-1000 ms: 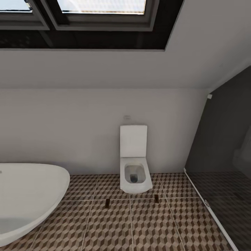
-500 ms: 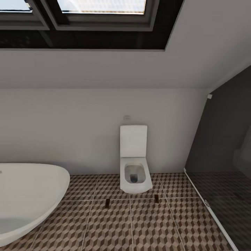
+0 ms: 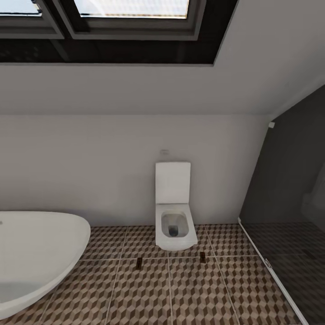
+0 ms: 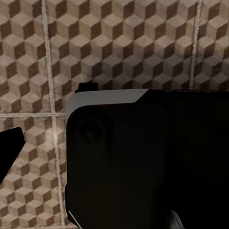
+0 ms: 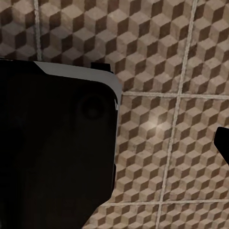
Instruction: Take the four mousetraps from the cabinet in the bathroom and place them on the bathroom floor. Make sure all four end up on the same floor surface, and ensure that at least two of them are either under or directly next to the same bathroom sink.
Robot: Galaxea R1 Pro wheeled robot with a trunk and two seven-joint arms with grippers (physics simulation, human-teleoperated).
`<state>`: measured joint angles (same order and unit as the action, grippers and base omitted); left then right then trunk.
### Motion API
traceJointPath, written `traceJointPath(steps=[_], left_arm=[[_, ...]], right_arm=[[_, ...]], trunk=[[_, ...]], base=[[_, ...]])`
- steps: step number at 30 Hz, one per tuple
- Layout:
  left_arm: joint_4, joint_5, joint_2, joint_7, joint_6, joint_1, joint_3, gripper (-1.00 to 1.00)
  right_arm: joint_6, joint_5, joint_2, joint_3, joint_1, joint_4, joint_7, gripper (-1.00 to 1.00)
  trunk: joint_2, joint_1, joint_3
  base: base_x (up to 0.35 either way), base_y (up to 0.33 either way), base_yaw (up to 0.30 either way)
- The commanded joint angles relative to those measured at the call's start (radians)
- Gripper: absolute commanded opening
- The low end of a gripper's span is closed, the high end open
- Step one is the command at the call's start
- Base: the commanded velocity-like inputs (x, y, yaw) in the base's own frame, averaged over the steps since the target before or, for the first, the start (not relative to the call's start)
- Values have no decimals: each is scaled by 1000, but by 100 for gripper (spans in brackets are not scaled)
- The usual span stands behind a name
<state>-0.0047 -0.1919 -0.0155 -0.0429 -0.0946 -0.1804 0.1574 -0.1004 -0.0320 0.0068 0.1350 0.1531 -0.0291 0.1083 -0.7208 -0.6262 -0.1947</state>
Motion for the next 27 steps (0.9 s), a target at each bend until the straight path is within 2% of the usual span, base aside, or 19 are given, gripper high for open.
traceJointPath(steps=[1,27], left_arm=[[2,-11,-1,-3,-4,-1,8,100],[0,-10,0,-3,7,-1,8,100]], right_arm=[[-5,-3,1,7,1,-3,4,100],[2,8,2,9,2,-2,3,100]], trunk=[[-1,0,-1],[-1,0,-1]], base=[[0,0,0],[0,0,0]])
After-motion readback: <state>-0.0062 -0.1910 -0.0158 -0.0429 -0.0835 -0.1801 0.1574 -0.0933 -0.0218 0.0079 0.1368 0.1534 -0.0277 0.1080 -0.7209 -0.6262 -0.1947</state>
